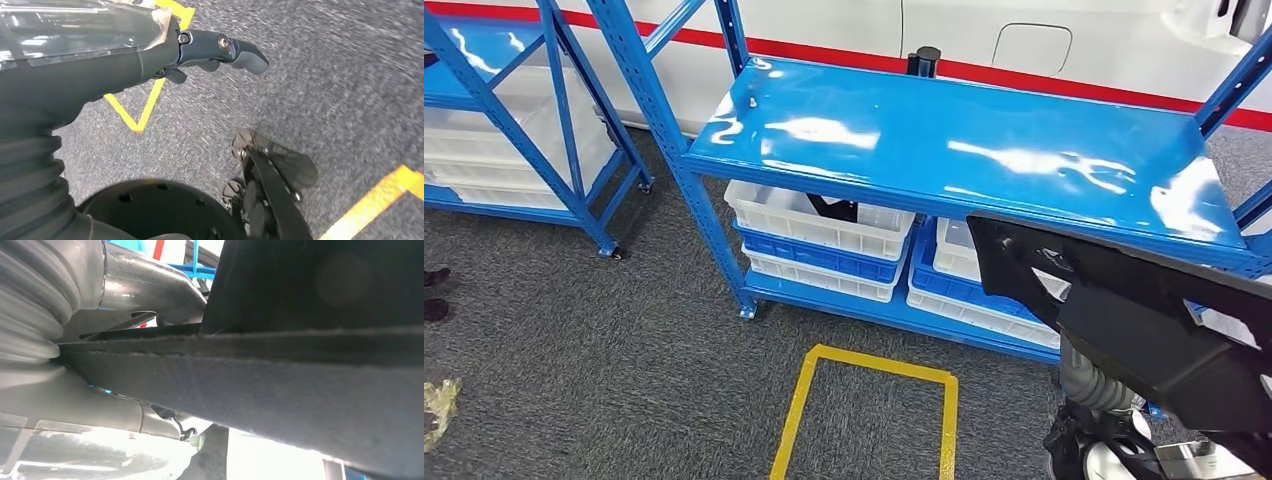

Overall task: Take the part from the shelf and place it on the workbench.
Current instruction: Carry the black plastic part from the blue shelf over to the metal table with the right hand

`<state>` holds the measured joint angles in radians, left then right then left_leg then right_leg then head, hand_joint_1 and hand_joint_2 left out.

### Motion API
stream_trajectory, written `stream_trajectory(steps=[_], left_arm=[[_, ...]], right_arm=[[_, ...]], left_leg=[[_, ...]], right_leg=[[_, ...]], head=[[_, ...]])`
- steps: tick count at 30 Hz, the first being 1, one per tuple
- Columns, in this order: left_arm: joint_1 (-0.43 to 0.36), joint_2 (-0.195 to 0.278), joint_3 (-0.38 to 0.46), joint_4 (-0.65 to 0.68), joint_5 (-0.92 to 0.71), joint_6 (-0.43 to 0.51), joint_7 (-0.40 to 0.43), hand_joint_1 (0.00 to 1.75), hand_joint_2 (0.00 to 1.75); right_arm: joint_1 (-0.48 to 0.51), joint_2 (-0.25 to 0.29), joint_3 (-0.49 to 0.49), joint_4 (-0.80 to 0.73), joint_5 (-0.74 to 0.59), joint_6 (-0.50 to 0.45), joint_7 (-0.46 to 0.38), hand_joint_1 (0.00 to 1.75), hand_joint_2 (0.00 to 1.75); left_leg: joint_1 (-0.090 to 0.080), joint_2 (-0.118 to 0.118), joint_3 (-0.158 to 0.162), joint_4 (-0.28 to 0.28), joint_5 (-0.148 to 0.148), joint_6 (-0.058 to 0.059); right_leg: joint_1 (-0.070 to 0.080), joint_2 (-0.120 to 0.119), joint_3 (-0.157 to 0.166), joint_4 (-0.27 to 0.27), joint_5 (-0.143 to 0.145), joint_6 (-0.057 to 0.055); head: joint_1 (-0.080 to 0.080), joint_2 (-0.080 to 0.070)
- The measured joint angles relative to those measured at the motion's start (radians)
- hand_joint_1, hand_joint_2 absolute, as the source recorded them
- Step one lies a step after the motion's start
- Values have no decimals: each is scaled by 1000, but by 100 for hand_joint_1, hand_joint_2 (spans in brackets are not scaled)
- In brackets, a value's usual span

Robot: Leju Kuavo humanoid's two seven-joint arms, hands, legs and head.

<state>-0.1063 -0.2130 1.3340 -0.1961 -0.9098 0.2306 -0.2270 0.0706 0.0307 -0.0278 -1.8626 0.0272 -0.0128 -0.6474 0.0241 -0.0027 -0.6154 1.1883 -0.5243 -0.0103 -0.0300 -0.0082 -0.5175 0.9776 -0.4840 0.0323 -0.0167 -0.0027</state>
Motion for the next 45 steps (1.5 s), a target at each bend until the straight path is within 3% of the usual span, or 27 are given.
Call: stream_trajectory(steps=[2, 3, 6, 8, 10, 12, 13, 14, 16, 18, 20, 22, 23, 25, 26, 27, 28, 29, 31, 33, 35, 37, 38, 40, 42, 43, 45], left_arm=[[-3, -2, 0, 1, 0, 7, 1, 0, 175], [-4, -3, 0, 1, 1, 12, 1, 0, 175], [-5, -7, 0, 2, 4, 28, 0, 0, 175], [-6, -9, 1, 2, 7, 32, -1, 0, 175], [-7, -9, 1, 2, 9, 32, -1, 0, 175], [-7, -10, 1, 2, 9, 32, -1, 0, 175], [-7, -11, 1, 2, 9, 31, -1, 0, 175], [-7, -11, 1, 2, 8, 31, -1, 0, 175], [-7, -12, 1, 2, 5, 29, -1, 0, 175], [-8, -12, 1, 2, 1, 21, 0, 0, 175], [-8, -11, 1, 2, -2, 10, 2, 0, 175], [-6, -9, 0, 2, -8, 6, 1, 0, 175], [-5, -8, 0, 2, -12, 6, 0, 0, 175], [-3, -7, 0, 2, -17, 6, -4, 0, 175], [-3, -6, 0, 2, -19, 6, -5, 0, 175], [-3, -6, 0, 2, -20, 5, -6, 0, 175], [-4, -5, 0, 2, -20, 5, -7, 0, 175], [-4, -5, 0, 2, -20, 4, -7, 0, 175], [-5, -4, 0, 2, -20, 4, -7, 0, 175], [-9, -4, -1, 2, -21, 4, -8, 0, 175], [-12, -4, -1, 2, -21, 4, -9, 0, 175], [-11, -3, -1, 2, -21, 4, -9, 0, 175], [-11, -2, -1, 2, -21, 4, -9, 0, 175], [-11, 0, -1, 2, -21, 4, -9, 0, 175], [-11, 0, -1, 2, -21, 4, -9, 0, 175], [-11, 0, -1, 2, -21, 4, -9, 0, 175], [-11, 0, -1, 2, -21, 4, -9, 0, 175]], right_arm=[[-5, 1, 0, 0, 1, 3, 0, 175, 175], [-9, 2, 0, 0, 1, 5, 0, 175, 175], [-13, 2, 1, 2, 3, 13, 0, 175, 175], [-14, 2, 1, 5, 3, 17, 1, 175, 175], [-16, 2, 2, 8, 2, 20, 1, 175, 175], [-16, 2, 2, 11, 2, 21, 1, 175, 175], [-16, 2, 2, 12, 2, 22, 1, 175, 175], [-17, 2, 2, 13, 2, 22, 1, 175, 175], [-20, 2, 2, 14, 2, 23, 1, 175, 175], [-26, 2, 2, 14, 2, 23, 1, 175, 175], [-30, 2, 2, 14, 2, 23, 2, 175, 175], [-31, 2, 2, 15, 2, 24, 4, 175, 175], [-31, 3, 2, 15, 3, 24, 5, 175, 175], [-31, 4, 2, 15, 4, 24, 7, 175, 175], [-31, 5, 2, 15, 5, 24, 7, 175, 175], [-31, 6, 2, 15, 5, 24, 8, 175, 175], [-31, 6, 2, 15, 5, 24, 8, 175, 175], [-31, 6, 2, 15, 5, 24, 8, 175, 175], [-31, 7, 1, 14, 5, 24, 8, 175, 175], [-32, 7, 1, 13, 6, 24, 8, 175, 175], [-34, 7, 1, 12, 6, 24, 9, 175, 175], [-32, 7, 1, 12, 6, 24, 9, 175, 175], [-31, 7, 1, 12, 7, 24, 9, 175, 175], [-30, 7, 1, 12, 7, 24, 9, 175, 175], [-29, 7, 1, 12, 7, 24, 9, 175, 175], [-29, 7, 1, 12, 7, 24, 9, 175, 175], [-29, 7, 1, 12, 7, 24, 9, 175, 175]], left_leg=[[3, -5, 76, -116, 24, -4], [1, -7, 93, -150, 24, -2], [-11, -8, 85, -173, 28, 15], [-13, -4, 69, -185, 44, 40], [-18, -1, 46, -189, 63, 63], [-27, 1, 23, -188, 82, 72], [-31, 2, 11, -188, 93, 74], [-34, 2, -1, -187, 103, 74], [-38, 2, -23, -185, 123, 71], [-42, 1, -35, -184, 143, 64], [-42, 1, -39, -187, 164, 55], [-39, 0, -48, -181, 157, 44], [-37, -1, -57, -160, 124, 38], [-30, -1, -83, -62, 15, 26], [-26, -1, -96, 6, -30, 21], [-23, -1, -103, 67, -51, 17], [-19, -1, -100, 105, -45, 13], [-14, -1, -81, 111, -20, 11], [-5, -1, 7, 21, 25, 7], [-5, -5, 101, -113, 9, 8], [-15, -8, 129, -173, -12, 19], [-20, -4, 110, -181, 4, 41], [-22, -1, 97, -183, 16, 55], [-23, 3, 66, -185, 42, 73], [-27, 5, 33, -184, 71, 78], [-29, 6, 15, -183, 85, 78], [-31, 8, -22, -182, 115, 76]], right_leg=[[-1, 0, -17, 12, 6, 10], [0, 0, -24, 15, 11, 17], [-5, 1, -43, 19, 24, 43], [-5, 2, -71, 58, -14, 40], [0, 3, -111, 169, -94, 22], [4, 4, -134, 288, -141, 18], [6, 4, -127, 312, -136, 24], [8, 4, -104, 300, -113, 31], [14, 4, -10, 178, -70, 36], [23, 4, 88, 26, -75, 23], [31, 7, 115, -32, -84, 12], [23, 7, 95, -28, -65, -1], [18, 5, 84, -28, -54, -12], [16, 2, 60, -27, -28, -25], [17, 1, 47, -26, -16, -28], [18, 0, 33, -23, -5, -26], [18, 0, 17, -19, 6, -24], [17, 0, -1, -11, 15, -20], [15, 0, -36, 8, 28, -10], [17, -1, -60, 26, 38, 3], [16, -2, -74, 32, 54, 18], [13, -1, -89, 37, 59, 33], [11, 0, -101, 53, 39, 32], [9, 3, -133, 140, -47, 18], [11, 4, -157, 266, -122, 14], [11, 4, -155, 311, -127, 22], [12, 5, -108, 311, -84, 43]], head=[[1, 0], [1, 0], [2, 0], [6, 0], [11, 0], [14, 0], [14, 0], [14, 0], [14, 0], [12, 0], [11, 0], [10, 0], [8, 0], [5, 0], [4, 0], [4, 0], [3, 0], [3, 0], [3, 0], [4, 0], [6, 0], [5, 0], [8, 0], [11, 0], [15, 0], [15, 0], [14, 0]])
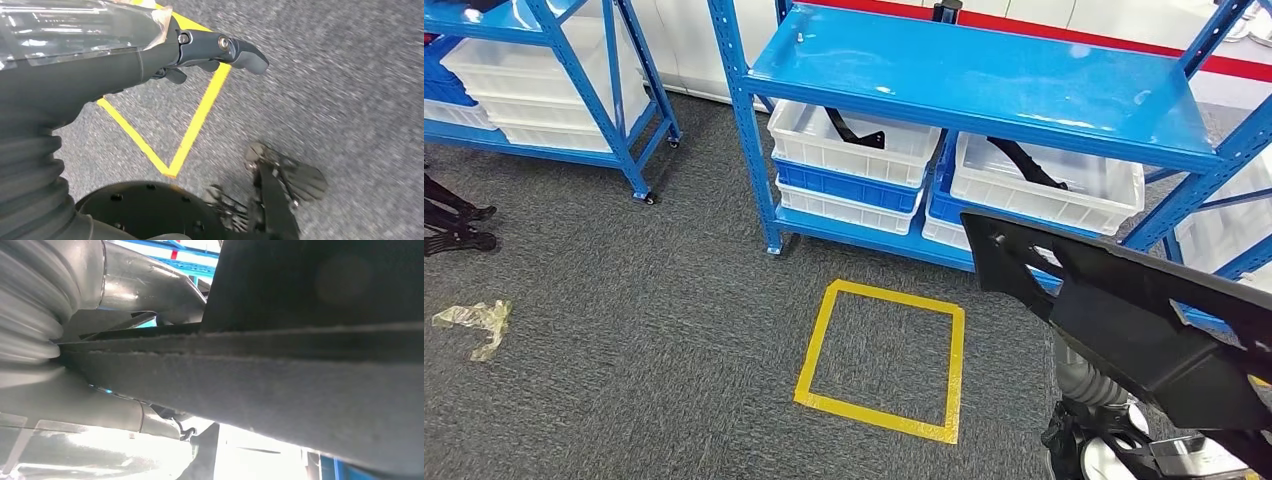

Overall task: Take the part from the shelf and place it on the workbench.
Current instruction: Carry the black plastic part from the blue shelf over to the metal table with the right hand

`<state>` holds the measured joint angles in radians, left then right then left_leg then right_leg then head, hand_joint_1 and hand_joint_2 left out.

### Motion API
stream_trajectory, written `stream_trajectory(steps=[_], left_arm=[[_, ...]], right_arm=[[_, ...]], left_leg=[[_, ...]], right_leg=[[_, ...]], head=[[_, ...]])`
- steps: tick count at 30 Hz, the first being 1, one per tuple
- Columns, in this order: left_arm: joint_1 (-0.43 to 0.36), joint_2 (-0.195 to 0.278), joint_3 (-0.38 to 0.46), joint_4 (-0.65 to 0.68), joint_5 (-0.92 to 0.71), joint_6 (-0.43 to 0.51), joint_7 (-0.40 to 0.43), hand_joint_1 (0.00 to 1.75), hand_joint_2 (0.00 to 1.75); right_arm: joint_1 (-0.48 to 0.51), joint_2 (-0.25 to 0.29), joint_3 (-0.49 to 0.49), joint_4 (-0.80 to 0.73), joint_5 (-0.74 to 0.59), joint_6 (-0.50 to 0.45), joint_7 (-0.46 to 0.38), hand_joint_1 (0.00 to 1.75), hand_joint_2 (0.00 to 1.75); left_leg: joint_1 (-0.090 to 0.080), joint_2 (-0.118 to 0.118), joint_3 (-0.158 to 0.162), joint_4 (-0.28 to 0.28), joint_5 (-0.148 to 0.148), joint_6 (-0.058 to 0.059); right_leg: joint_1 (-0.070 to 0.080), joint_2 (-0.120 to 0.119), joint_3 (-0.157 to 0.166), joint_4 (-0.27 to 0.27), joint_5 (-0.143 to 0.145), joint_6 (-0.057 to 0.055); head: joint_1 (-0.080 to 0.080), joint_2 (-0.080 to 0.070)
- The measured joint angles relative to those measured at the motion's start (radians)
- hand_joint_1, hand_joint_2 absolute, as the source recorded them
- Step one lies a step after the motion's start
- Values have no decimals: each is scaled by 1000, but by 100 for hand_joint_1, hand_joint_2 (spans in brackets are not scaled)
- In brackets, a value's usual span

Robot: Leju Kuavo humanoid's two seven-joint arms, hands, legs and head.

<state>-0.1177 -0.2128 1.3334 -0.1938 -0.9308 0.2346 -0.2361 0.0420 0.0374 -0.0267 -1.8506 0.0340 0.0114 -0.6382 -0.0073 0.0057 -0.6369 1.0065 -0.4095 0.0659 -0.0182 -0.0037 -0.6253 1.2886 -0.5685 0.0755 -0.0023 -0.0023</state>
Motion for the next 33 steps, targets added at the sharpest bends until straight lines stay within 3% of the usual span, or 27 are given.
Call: stream_trajectory(steps=[1, 2, 4, 5, 7, 8, 10, 12, 13, 14, 15, 17, 19, 20, 22, 24, 26, 28, 29, 30, 31, 33], left_arm=[[0, 0, 0, 0, 0, 0, 0, 0, 175], [0, 0, 0, 0, 0, 1, 0, 0, 175], [0, -1, 0, 0, -1, 4, -1, 0, 175], [0, -1, -1, 0, -2, 5, -1, 0, 175], [2, 0, -1, 0, -2, 5, -2, 0, 175], [4, 1, -1, 0, -2, 5, -3, 0, 175], [8, 3, -1, 0, -2, 5, -4, 0, 175], [10, 3, 0, 0, -2, 5, -4, 0, 175], [10, 4, 0, 0, -2, 6, -4, 0, 175], [11, 4, 0, 0, -1, 7, -4, 0, 175], [12, 4, 0, 0, 1, 9, -4, 0, 175], [11, 4, 0, 0, 7, 15, -4, 0, 175], [8, 4, 0, 0, 13, 21, -6, 0, 175], [7, 4, 0, 0, 15, 23, -8, 0, 175], [8, 4, 0, 0, 16, 26, -9, 0, 175], [9, 5, 0, 0, 16, 27, -9, 0, 175], [8, 4, 1, 0, 16, 27, -9, 0, 175], [8, 4, 1, 0, 16, 26, -9, 0, 175], [9, 4, 1, 0, 16, 26, -8, 0, 175], [9, 4, 1, 0, 16, 26, -8, 0, 175], [10, 4, 1, 0, 16, 26, -8, 0, 175], [9, 4, 1, 0, 16, 26, -8, 0, 175]], right_arm=[[0, 0, 0, 0, 0, 0, 0, 175, 175], [-1, 0, 0, 0, 0, 0, 0, 175, 175], [-3, 0, 0, -1, 3, 0, 0, 175, 175], [-3, 0, 0, -1, 6, -1, 1, 175, 175], [0, 0, 0, 0, 11, -2, 2, 175, 175], [1, 0, 0, 0, 13, -2, 2, 175, 175], [2, 0, 1, 0, 17, -2, 2, 175, 175], [3, 0, 2, 0, 19, -2, 2, 175, 175], [4, 0, 2, 1, 20, -2, 2, 175, 175], [4, 0, 2, 1, 20, -2, 2, 175, 175], [4, 0, 2, 2, 19, 0, 2, 175, 175], [0, -4, 6, 6, 16, 8, 1, 175, 175], [-9, -9, 14, 12, 11, 15, 0, 175, 175], [-14, -11, 19, 16, 10, 16, -1, 175, 175], [-24, -14, 27, 23, 9, 17, -3, 175, 175], [-30, -18, 32, 29, 8, 18, -5, 175, 175], [-31, -24, 34, 35, 6, 17, -6, 175, 175], [-30, -29, 35, 42, 6, 17, -7, 175, 175], [-30, -30, 35, 45, 6, 17, -7, 175, 175], [-30, -31, 36, 48, 6, 17, -7, 175, 175], [-31, -32, 37, 50, 6, 17, -7, 175, 175], [-34, -34, 40, 53, 6, 17, -7, 175, 175]], left_leg=[[-1, 0, -16, 1, 13, -3], [-2, -1, -29, 2, 25, -7], [-5, -6, -41, 3, 47, -18], [-6, -8, -42, 1, 58, -24], [-3, -13, -46, -5, 74, -34], [-1, -13, -52, 4, 60, -40], [6, -14, -78, 79, -25, -53], [12, -13, -111, 212, -111, -67], [15, -12, -119, 265, -120, -72], [20, -10, -113, 289, -110, -77], [24, -6, -87, 272, -88, -80], [30, 25, 10, 147, -55, -83], [23, 57, 79, 38, -57, -75], [17, 61, 86, 16, -64, -68], [14, 42, 78, 4, -60, -47], [16, 21, 71, -6, -48, -26], [15, -2, 60, -10, -36, -12], [13, -27, 49, -9, -27, -8], [12, -40, 45, -9, -23, -9], [12, -53, 42, -9, -20, -11], [12, -66, 41, -8, -17, -13], [9, -90, 36, -4, -11, -22]], right_leg=[[0, 0, 49, -52, 22, 6], [2, 0, 116, -135, 26, 5], [11, 2, 225, -293, -4, -15], [16, 2, 250, -335, -18, -26], [13, -4, 241, -344, -10, -43], [9, -8, 232, -342, -1, -52], [1, -20, 213, -342, 20, -70], [3, -34, 194, -341, 35, -76], [4, -42, 185, -339, 41, -75], [4, -52, 177, -337, 45, -73], [4, -61, 171, -334, 48, -71], [4, -80, 165, -325, 49, -66], [9, -96, 161, -316, 49, -57], [12, -105, 158, -314, 50, -50], [13, -119, 155, -311, 51, -38], [9, -82, 134, -275, 26, -34], [6, -25, 79, -157, -31, -41], [5, -5, 20, -33, -73, -43], [5, -2, 11, -16, -72, -38], [4, 0, 23, -41, -54, -30], [3, 6, 53, -103, -25, -21], [-2, 42, 116, -242, 26, -13]], head=[[0, 0], [0, 0], [-3, 0], [-5, 0], [-9, 0], [-10, 0], [-13, 0], [-15, 0], [-15, 0], [-15, 0], [-15, 0], [-16, 0], [-14, 0], [-14, 0], [-12, 0], [-11, 0], [-8, 0], [-8, 0], [-7, 0], [-7, 0], [-7, 0], [-6, 0]])
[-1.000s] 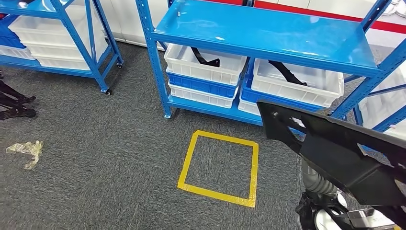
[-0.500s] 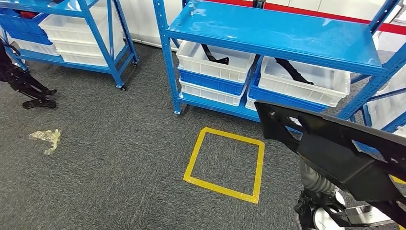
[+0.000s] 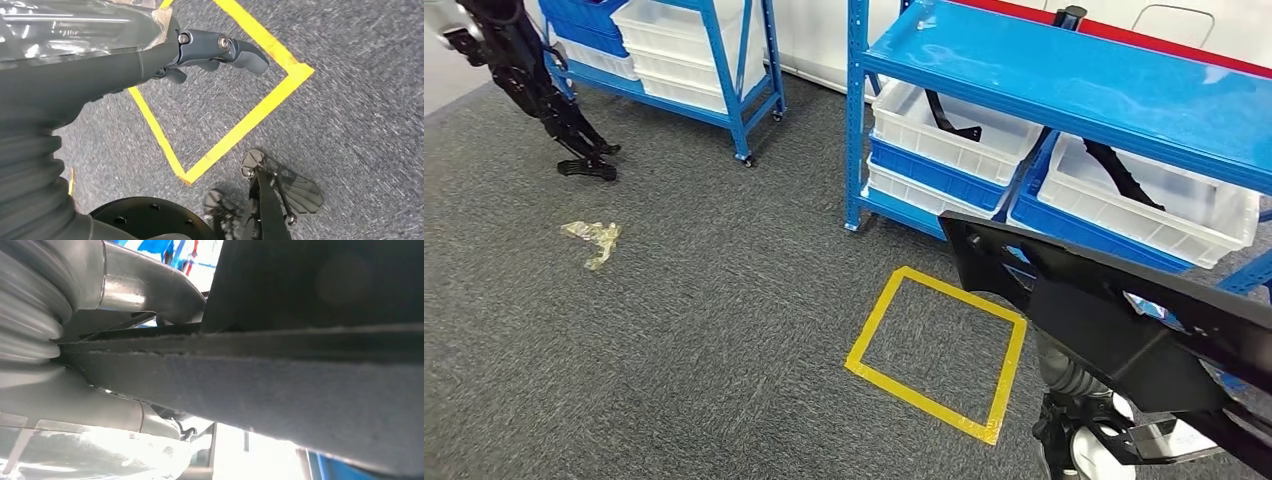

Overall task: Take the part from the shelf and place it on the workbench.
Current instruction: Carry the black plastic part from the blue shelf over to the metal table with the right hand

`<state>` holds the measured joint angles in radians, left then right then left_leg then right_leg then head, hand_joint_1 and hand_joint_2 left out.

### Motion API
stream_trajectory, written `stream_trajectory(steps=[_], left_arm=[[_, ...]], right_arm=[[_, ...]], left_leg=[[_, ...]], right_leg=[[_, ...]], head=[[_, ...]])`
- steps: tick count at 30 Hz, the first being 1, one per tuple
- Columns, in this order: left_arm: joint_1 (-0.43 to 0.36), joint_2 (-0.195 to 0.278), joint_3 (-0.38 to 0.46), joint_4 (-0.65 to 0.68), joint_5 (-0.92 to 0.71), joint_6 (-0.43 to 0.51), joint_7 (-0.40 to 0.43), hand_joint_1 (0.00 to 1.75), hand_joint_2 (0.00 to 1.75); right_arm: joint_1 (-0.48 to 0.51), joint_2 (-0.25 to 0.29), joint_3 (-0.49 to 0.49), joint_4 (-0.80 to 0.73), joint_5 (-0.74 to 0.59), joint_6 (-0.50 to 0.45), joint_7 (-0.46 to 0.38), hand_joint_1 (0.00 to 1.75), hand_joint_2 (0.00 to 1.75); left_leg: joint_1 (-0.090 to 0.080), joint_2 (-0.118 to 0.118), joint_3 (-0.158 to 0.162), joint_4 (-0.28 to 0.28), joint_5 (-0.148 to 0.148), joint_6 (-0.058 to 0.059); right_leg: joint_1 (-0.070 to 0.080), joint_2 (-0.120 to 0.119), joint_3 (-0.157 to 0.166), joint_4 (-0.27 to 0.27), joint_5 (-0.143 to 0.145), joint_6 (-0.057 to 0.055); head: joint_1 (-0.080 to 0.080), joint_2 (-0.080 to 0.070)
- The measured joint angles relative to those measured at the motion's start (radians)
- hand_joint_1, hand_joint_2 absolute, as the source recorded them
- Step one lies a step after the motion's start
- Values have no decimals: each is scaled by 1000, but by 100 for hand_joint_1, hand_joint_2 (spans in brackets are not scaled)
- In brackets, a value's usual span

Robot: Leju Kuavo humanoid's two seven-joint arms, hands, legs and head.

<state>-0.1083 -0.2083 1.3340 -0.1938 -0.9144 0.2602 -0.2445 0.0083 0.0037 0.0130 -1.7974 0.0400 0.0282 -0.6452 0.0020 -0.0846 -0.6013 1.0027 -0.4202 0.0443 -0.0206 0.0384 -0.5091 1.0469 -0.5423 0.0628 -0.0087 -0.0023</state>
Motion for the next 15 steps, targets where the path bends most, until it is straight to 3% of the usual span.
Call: stream_trajectory(steps=[2, 4, 6, 8, 10, 11, 12, 13, 15], left_arm=[[0, 0, 0, 0, 0, -1, 0, 0, 175], [4, 0, 0, 0, 0, -1, 0, 0, 175], [7, 0, 0, 0, 0, 0, 0, 0, 175], [5, 1, 0, 0, 0, 0, 0, 0, 175], [4, 0, 0, 0, 0, 0, 0, 0, 175], [4, 0, 0, 0, 0, 0, 0, 0, 175], [5, 0, 0, 0, 0, 0, 0, 0, 175], [5, 1, 0, 0, 0, 0, 0, 0, 175], [3, 1, 0, 0, 0, 0, 0, 0, 175]], right_arm=[[-1, -1, 3, 2, 0, 0, 0, 175, 175], [-3, -1, 5, 4, 0, 0, 0, 175, 175], [-7, -1, 7, 5, 0, 0, 0, 175, 175], [-7, 0, 9, 5, 0, 0, 0, 175, 175], [-6, 0, 10, 7, 0, 0, 0, 175, 175], [-6, 0, 10, 8, 0, 0, 0, 175, 175], [-6, 0, 10, 9, 0, 0, 0, 175, 175], [-7, 0, 10, 10, 0, 0, 0, 175, 175], [-7, 0, 10, 10, 0, 0, 0, 175, 175]], left_leg=[[-3, -19, -10, 3, 8, -11], [-1, -32, -18, 2, 16, -24], [0, 1, -35, 30, -4, -33], [1, 55, -83, 140, -73, -41], [5, 72, -138, 271, -134, -48], [7, 76, -144, 297, -139, -51], [9, 80, -131, 282, -126, -51], [10, 88, -97, 230, -100, -51], [7, 129, -15, 89, -51, -45]], right_leg=[[1, 21, 22, -57, 18, -7], [3, 4, 20, -57, 26, -20], [-1, -16, 20, -59, 36, -36], [-2, -41, 14, -60, 42, -47], [3, -69, 9, -60, 43, -51], [4, -83, 7, -60, 44, -51], [5, -96, 7, -60, 44, -52], [5, -109, 7, -60, 44, -52], [9, -130, 8, -58, 42, -48]], head=[[0, 0], [-1, 0], [-4, 0], [-8, 0], [-9, 0], [-10, 0], [-10, 0], [-10, 0], [-10, 0]])
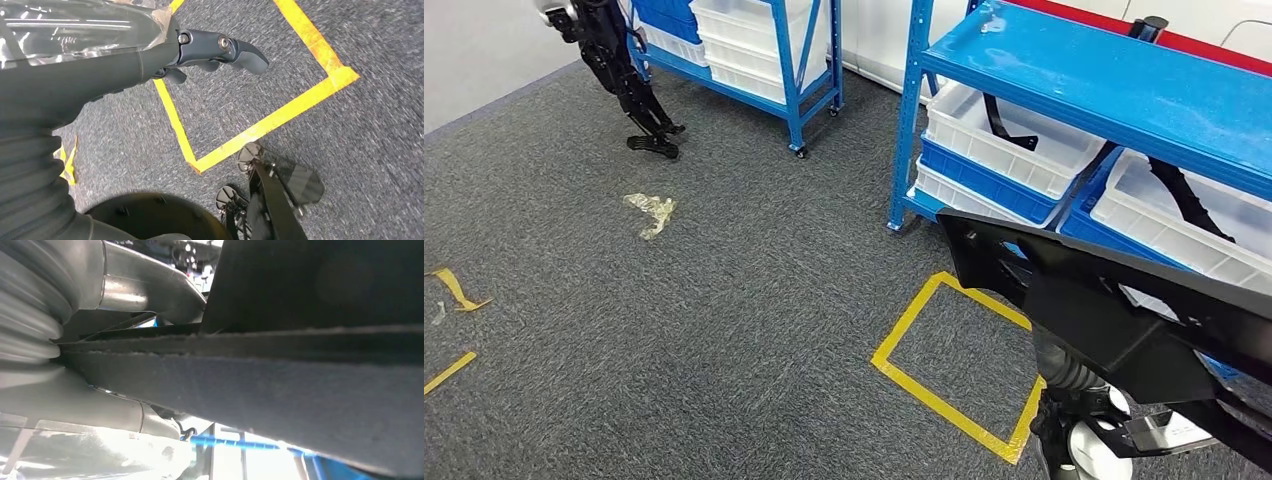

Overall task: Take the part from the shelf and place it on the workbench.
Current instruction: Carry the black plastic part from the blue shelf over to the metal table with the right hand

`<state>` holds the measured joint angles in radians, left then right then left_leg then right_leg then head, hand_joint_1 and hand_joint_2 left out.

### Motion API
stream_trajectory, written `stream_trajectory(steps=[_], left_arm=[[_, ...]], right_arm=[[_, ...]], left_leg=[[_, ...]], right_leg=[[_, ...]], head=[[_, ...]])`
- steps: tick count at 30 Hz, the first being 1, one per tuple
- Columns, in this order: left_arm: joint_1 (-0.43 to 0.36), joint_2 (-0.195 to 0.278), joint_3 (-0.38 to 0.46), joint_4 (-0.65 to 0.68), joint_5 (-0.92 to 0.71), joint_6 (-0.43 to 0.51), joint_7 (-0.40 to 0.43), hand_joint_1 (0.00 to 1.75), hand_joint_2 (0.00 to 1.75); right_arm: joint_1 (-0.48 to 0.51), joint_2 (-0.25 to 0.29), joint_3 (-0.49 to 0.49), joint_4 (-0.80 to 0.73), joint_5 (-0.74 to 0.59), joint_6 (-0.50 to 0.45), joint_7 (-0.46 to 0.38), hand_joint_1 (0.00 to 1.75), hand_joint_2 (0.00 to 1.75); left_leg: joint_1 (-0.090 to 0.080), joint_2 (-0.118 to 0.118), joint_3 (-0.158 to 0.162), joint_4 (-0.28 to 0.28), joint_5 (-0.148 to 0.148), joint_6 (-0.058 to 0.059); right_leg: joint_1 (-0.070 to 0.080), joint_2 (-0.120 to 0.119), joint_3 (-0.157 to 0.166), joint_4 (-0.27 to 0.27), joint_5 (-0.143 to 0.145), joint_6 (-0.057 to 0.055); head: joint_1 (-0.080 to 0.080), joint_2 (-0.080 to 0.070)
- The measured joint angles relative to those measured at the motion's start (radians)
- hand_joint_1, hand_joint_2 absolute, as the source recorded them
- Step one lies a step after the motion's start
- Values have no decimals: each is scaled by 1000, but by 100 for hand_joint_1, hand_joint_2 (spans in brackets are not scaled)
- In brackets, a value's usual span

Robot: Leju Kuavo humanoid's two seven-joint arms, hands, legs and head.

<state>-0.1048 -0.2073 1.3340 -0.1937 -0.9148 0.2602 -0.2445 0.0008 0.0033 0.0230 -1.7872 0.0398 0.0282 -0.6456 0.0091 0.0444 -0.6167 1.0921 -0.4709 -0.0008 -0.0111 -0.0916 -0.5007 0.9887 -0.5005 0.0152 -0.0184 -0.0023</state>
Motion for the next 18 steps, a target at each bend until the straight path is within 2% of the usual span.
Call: stream_trajectory(steps=[1, 2, 4, 5, 7, 8, 9, 10, 11, 12, 13, 14, 15, 16, 17, 18], left_arm=[[-2, 0, 0, 0, 0, 0, 0, 0, 175], [-3, 0, 0, 0, 0, 0, 0, 0, 175], [-3, 0, 0, 0, -1, 0, 0, 0, 175], [-2, 0, 0, 0, -2, 0, 0, 0, 175], [-2, 0, 0, 0, -1, 0, 0, 0, 175], [-3, 0, 0, 0, -1, 0, 0, 0, 175], [-4, 0, 0, 0, -1, 0, 0, 0, 175], [-4, 0, 0, 0, -1, 0, 0, 0, 175], [-4, 0, 0, 0, -1, 0, 0, 0, 175], [-3, -1, 0, 0, -1, 0, 0, 0, 175], [-2, -1, 0, 0, -1, -1, 0, 0, 175], [-2, -1, 0, 0, -1, -1, 0, 0, 175], [-2, -1, 0, 0, -1, -2, -1, 0, 175], [-3, -1, 0, 0, -1, -2, -2, 0, 175], [-3, -1, 0, 0, -1, -3, -4, 0, 175], [-2, -1, 0, 0, -1, -4, -6, 0, 175]], right_arm=[[0, 0, 0, 0, 0, 0, 0, 175, 175], [-1, 0, 0, 0, 0, 0, 0, 175, 175], [-1, 0, 1, 0, 0, 0, 0, 175, 175], [-2, 0, 1, 0, 0, 0, 0, 175, 175], [-3, -1, 2, 0, 0, 0, 0, 175, 175], [-2, -2, 2, 0, 0, 0, 0, 175, 175], [-1, -4, 2, 1, 0, 0, 0, 175, 175], [1, -5, 2, 3, 0, 0, 0, 175, 175], [2, -6, 2, 4, 0, 0, 0, 175, 175], [2, -6, 2, 6, 0, 0, 0, 175, 175], [2, -6, 2, 6, 0, 0, 0, 175, 175], [2, -6, 2, 6, 0, 0, 0, 175, 175], [1, -6, 2, 7, 0, 0, 0, 175, 175], [1, -6, 2, 7, 0, 0, 0, 175, 175], [1, -6, 2, 7, 0, 0, 0, 175, 175], [1, -6, 2, 8, 0, 0, 0, 175, 175]], left_leg=[[-4, 16, 25, -48, 12, 6], [-8, 25, 34, -70, 15, 11], [-15, 8, 29, -77, 17, 26], [-16, -4, 28, -81, 21, 34], [-12, -25, 27, -90, 31, 50], [-10, -36, 25, -91, 35, 55], [-10, -48, 22, -91, 37, 59], [-10, -62, 19, -91, 39, 60], [-10, -77, 17, -90, 41, 60], [-10, -91, 16, -90, 43, 59], [-9, -106, 16, -89, 45, 57], [-8, -120, 16, -87, 46, 54], [-9, -133, 14, -84, 47, 50], [-10, -145, 11, -81, 49, 45], [-11, -156, 7, -80, 51, 39], [-11, -166, 3, -81, 54, 32]], right_leg=[[4, -9, 0, 1, -1, 4], [8, -18, -1, 2, -2, 8], [11, -38, -1, 1, -3, 19], [9, -32, -4, 5, -7, 24], [5, 18, -29, 59, -39, 27], [2, 52, -58, 118, -67, 24], [1, 73, -92, 190, -97, 20], [1, 83, -124, 258, -120, 19], [1, 86, -144, 299, -129, 22], [0, 88, -145, 299, -122, 29], [-2, 92, -127, 258, -99, 38], [-5, 103, -94, 188, -69, 47], [-8, 125, -59, 113, -41, 53], [-10, 143, -34, 57, -21, 52], [-10, 156, -20, 24, -11, 48], [-7, 158, -15, 12, -7, 40]], head=[[2, 0], [3, 0], [7, 0], [7, 0], [10, 0], [12, 0], [13, 0], [14, 0], [14, 0], [15, 0], [15, 0], [15, 0], [15, 0], [14, 0], [13, 0], [13, 0]])
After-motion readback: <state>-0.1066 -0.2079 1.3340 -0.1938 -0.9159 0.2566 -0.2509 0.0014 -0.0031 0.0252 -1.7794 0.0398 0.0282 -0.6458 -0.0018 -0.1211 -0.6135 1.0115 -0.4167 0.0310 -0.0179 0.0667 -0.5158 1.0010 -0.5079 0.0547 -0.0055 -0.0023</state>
